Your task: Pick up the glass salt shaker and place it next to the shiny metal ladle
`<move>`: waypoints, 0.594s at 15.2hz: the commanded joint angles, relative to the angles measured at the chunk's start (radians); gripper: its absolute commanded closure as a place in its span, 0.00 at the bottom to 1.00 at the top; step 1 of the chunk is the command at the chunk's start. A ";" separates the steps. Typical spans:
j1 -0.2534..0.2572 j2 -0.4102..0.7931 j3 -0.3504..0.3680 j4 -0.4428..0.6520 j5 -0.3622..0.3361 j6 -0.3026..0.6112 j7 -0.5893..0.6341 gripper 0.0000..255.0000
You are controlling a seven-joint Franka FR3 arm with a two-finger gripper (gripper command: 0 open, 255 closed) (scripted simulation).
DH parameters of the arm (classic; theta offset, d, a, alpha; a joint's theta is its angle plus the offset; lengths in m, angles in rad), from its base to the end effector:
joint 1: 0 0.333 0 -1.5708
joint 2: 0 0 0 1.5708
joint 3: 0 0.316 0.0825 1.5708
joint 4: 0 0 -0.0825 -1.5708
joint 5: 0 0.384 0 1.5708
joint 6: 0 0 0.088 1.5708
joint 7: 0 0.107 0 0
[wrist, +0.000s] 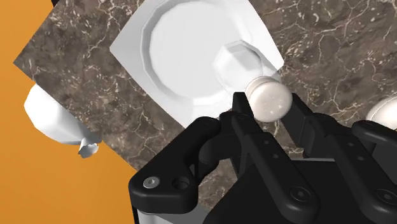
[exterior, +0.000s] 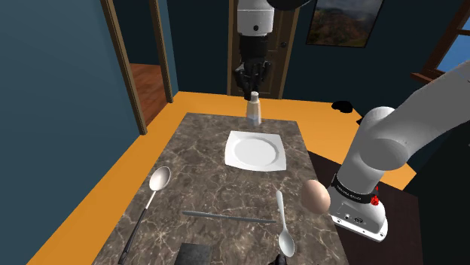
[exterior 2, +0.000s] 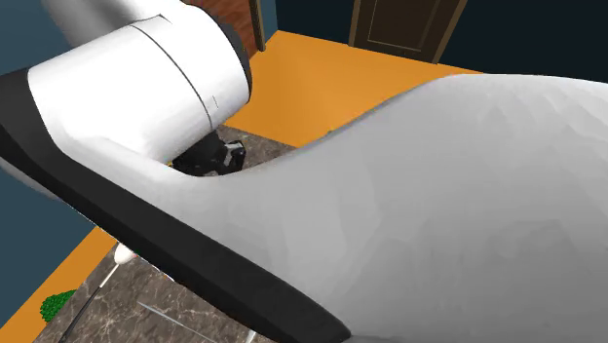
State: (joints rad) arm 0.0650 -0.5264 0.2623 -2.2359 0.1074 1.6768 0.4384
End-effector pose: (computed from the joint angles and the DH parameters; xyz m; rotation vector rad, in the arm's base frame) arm 0.3640 0.1517 0.5579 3.0917 -0.2514 -0.0541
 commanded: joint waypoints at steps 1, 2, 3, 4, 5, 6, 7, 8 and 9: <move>0.001 0.072 0.032 0.062 0.001 0.011 0.038 1.00; 0.001 0.107 0.048 0.093 -0.002 0.016 0.057 1.00; 0.002 0.144 0.064 0.126 -0.005 0.020 0.077 1.00; 0.002 0.181 0.079 0.160 -0.011 0.022 0.097 1.00; 0.003 0.218 0.095 0.195 -0.017 0.024 0.117 1.00; 0.004 0.256 0.110 0.231 -0.025 0.025 0.138 1.00; 0.006 0.295 0.124 0.269 -0.035 0.025 0.159 1.00; 0.009 0.335 0.139 0.308 -0.046 0.024 0.181 1.00; 0.012 0.375 0.152 0.349 -0.059 0.021 0.203 1.00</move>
State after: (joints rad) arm 0.0763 -0.2115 0.3979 -1.9459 0.0660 1.6990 0.6153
